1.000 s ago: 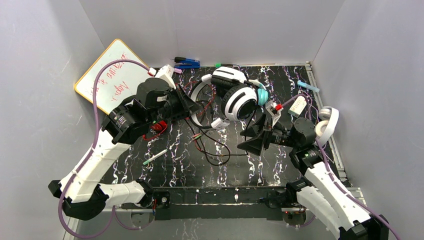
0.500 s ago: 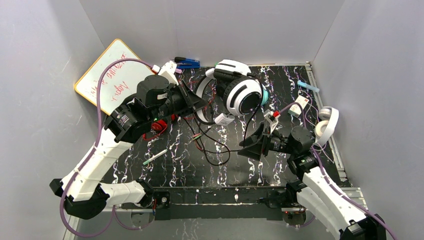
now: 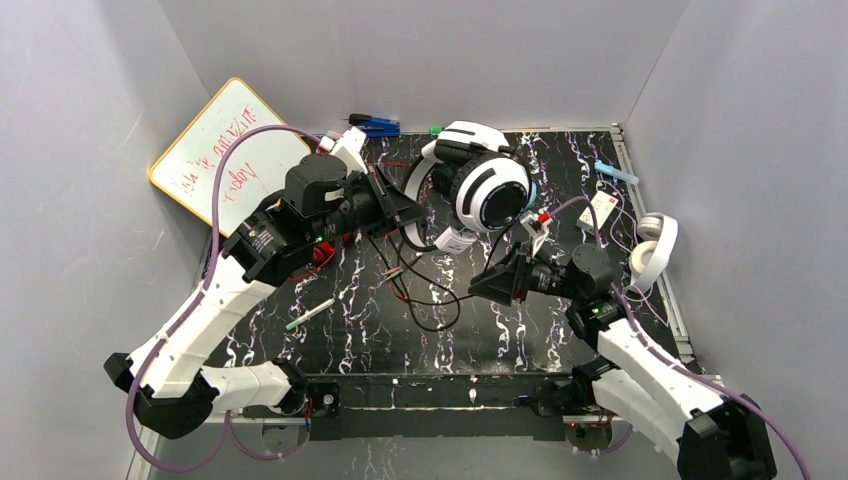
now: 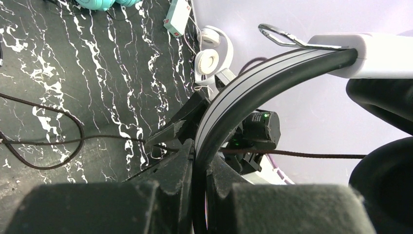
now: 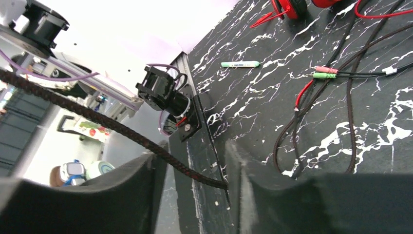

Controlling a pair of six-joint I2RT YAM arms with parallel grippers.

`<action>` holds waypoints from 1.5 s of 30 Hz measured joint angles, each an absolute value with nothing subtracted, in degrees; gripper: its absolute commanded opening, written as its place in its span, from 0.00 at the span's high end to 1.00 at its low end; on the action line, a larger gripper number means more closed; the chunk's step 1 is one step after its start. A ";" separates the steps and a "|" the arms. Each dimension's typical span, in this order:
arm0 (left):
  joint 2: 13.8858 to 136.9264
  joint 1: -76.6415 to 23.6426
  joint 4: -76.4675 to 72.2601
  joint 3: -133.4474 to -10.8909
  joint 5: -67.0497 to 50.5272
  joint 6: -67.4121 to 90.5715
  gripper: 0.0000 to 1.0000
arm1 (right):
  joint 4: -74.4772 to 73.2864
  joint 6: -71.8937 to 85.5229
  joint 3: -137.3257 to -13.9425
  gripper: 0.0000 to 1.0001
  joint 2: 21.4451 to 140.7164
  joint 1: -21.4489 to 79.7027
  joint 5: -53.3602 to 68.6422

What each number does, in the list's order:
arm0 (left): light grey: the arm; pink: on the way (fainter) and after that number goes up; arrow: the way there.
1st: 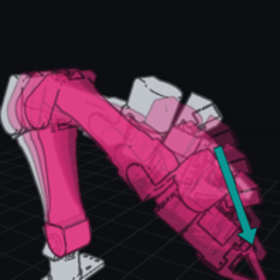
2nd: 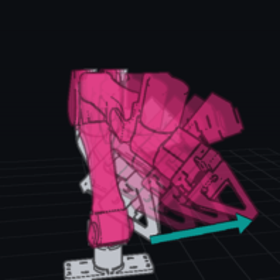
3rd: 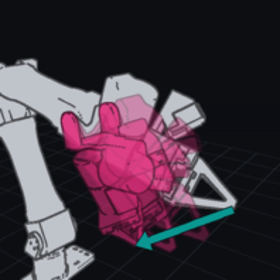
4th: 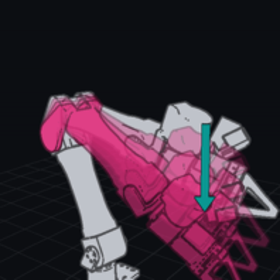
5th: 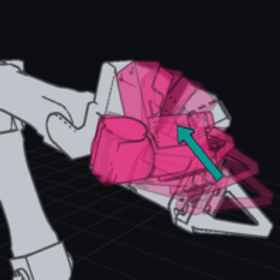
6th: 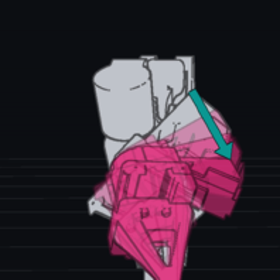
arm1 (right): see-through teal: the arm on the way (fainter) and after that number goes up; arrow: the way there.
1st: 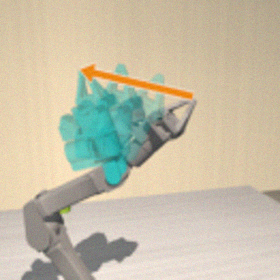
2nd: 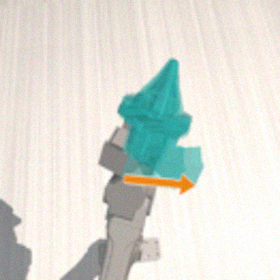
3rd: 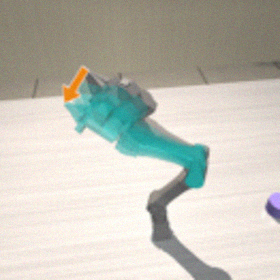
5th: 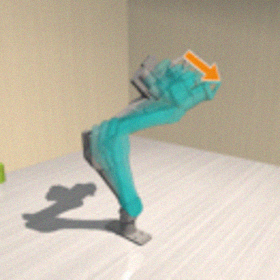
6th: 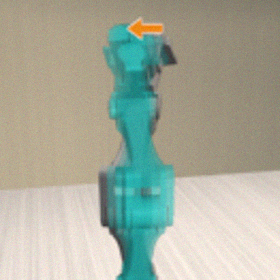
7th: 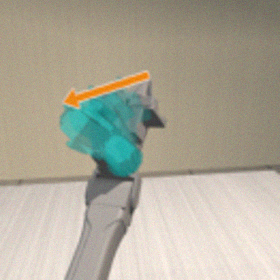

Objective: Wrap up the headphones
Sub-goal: Wrap the headphones cable around the headphones.

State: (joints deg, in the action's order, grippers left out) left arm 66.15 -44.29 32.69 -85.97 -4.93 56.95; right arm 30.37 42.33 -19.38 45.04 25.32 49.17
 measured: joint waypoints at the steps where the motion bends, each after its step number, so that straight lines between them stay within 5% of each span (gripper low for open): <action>1: 66.15 -44.29 32.45 -85.69 -5.23 57.12 1.00 | 30.63 42.52 -19.88 0.64 46.26 25.52 48.84; 6: 66.11 -44.29 29.56 -82.67 -7.38 58.61 1.00 | 32.38 43.86 -23.51 0.94 52.36 26.68 46.94; 8: 66.11 -44.29 27.75 -80.47 -9.08 59.70 1.00 | 33.61 44.82 -24.21 0.99 54.41 27.18 46.35; 13: 67.13 -44.29 24.84 -77.52 -13.32 61.41 1.00 | 35.00 46.39 -24.53 0.98 58.37 28.62 44.36; 23: 68.27 -44.25 8.97 -69.78 -18.35 68.90 1.00 | 37.80 46.30 -26.50 0.80 63.79 39.51 40.49; 35: 67.81 -44.25 -1.04 -67.85 -12.49 75.09 1.00 | 42.89 47.94 -25.98 0.78 67.26 50.83 35.62; 45: 65.25 -44.03 18.39 -74.70 14.98 63.55 1.00 | 40.18 49.84 -23.88 0.99 64.79 59.18 31.62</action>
State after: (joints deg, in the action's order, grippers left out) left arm 65.25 -44.03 18.39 -74.70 14.98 63.55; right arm 40.18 49.84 -23.88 64.79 59.18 31.62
